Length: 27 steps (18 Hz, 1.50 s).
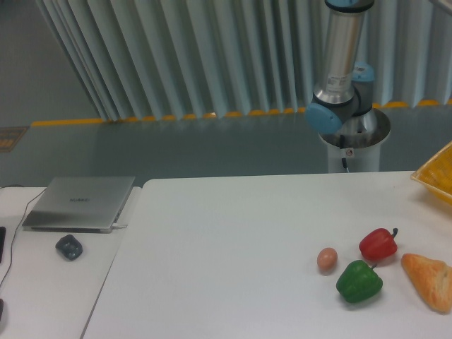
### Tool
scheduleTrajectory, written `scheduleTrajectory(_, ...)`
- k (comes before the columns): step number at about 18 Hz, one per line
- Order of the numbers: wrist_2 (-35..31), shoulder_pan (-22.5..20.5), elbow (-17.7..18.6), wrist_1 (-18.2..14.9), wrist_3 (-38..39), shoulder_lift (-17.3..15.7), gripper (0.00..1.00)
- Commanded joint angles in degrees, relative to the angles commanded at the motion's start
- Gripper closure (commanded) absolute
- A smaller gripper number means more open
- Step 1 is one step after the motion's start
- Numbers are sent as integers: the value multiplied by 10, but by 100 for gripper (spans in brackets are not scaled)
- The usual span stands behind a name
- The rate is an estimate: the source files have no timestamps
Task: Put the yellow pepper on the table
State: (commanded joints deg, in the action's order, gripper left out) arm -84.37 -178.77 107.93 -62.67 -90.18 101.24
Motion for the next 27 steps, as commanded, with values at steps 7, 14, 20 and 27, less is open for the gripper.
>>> scheduleTrajectory(7,-7,-2,5,4,-2,9,0)
scheduleTrajectory(14,-24,4,-3,4,-30,6,36)
scheduleTrajectory(20,-25,29,-49,-45,-26,-18,37)
scheduleTrajectory(27,-20,155,-103,-113,66,-55,36)
